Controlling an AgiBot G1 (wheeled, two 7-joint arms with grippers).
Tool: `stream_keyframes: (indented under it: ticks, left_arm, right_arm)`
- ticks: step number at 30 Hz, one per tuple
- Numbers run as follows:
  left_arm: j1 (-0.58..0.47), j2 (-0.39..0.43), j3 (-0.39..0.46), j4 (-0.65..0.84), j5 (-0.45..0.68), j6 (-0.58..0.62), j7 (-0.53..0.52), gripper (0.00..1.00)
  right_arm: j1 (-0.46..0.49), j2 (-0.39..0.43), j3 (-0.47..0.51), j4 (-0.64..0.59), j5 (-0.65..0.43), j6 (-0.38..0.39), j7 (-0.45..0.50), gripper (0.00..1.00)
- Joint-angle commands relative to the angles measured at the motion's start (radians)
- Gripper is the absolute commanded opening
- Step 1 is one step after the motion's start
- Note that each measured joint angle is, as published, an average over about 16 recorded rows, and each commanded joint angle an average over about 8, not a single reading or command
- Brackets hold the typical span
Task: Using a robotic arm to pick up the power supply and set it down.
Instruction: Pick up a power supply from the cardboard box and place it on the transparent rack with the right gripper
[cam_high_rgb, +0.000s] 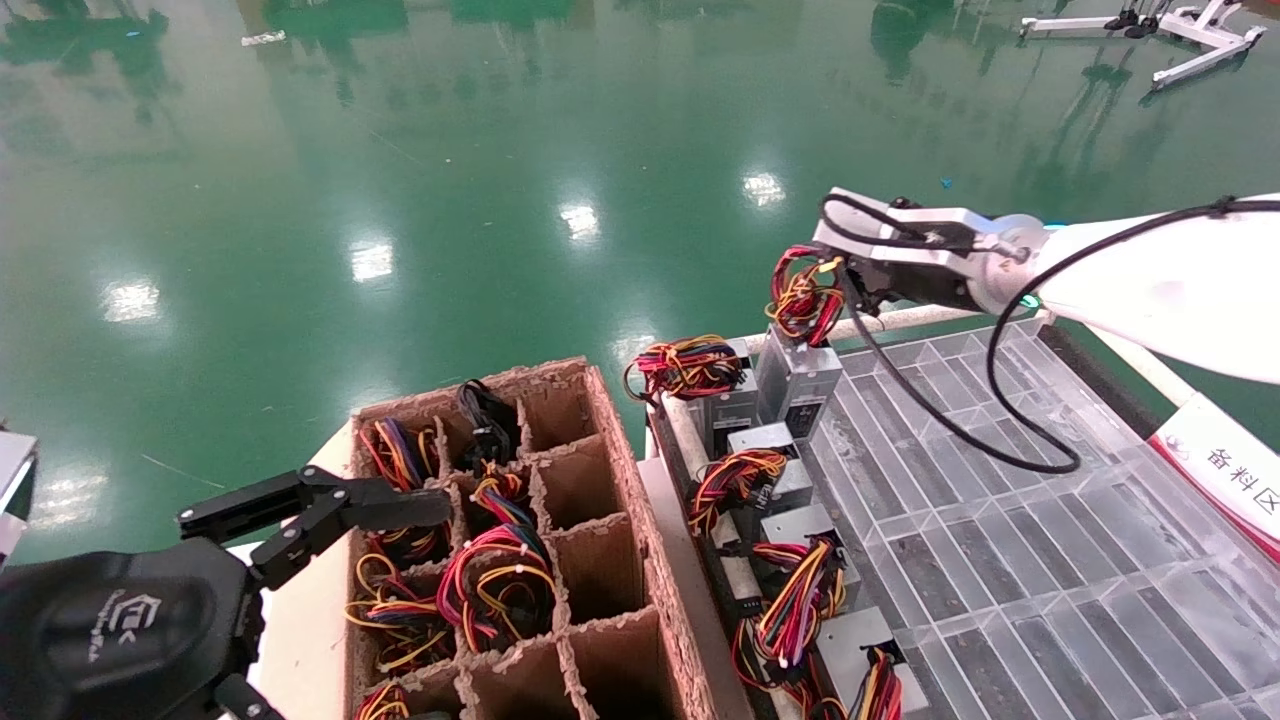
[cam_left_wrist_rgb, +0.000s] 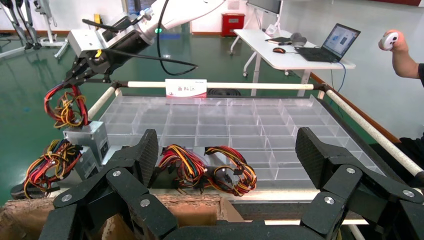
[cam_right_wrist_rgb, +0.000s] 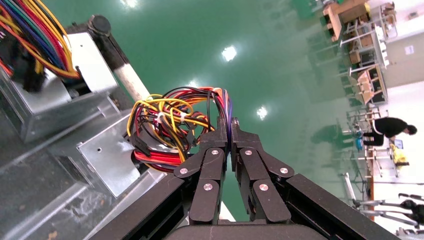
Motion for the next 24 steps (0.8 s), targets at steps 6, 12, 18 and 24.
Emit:
stream_keyframes:
  ticks: [6,12,18,24]
  left_arm:
    - [0.000,0.000,0.000,0.000,0.000,0.000,0.000,1.00]
    - [0.000,0.000,0.000,0.000,0.000,0.000,0.000,1.00]
    - [0.000,0.000,0.000,0.000,0.000,0.000,0.000,1.00]
    - [0.000,0.000,0.000,0.000,0.000,0.000,0.000,1.00]
  right_arm:
    - [-0.022,-0.030,-0.009,0.014,-0.013,0.011,0.021,0.31]
    - [-0.036,-0.040,-0.011,0.024,-0.016,0.013,0.030,1.00]
    - [-0.038,-0.040,-0.011,0.024,-0.016,0.012,0.030,1.00]
    - [-0.036,-0.037,-0.011,0.022,-0.016,0.011,0.029,1.00]
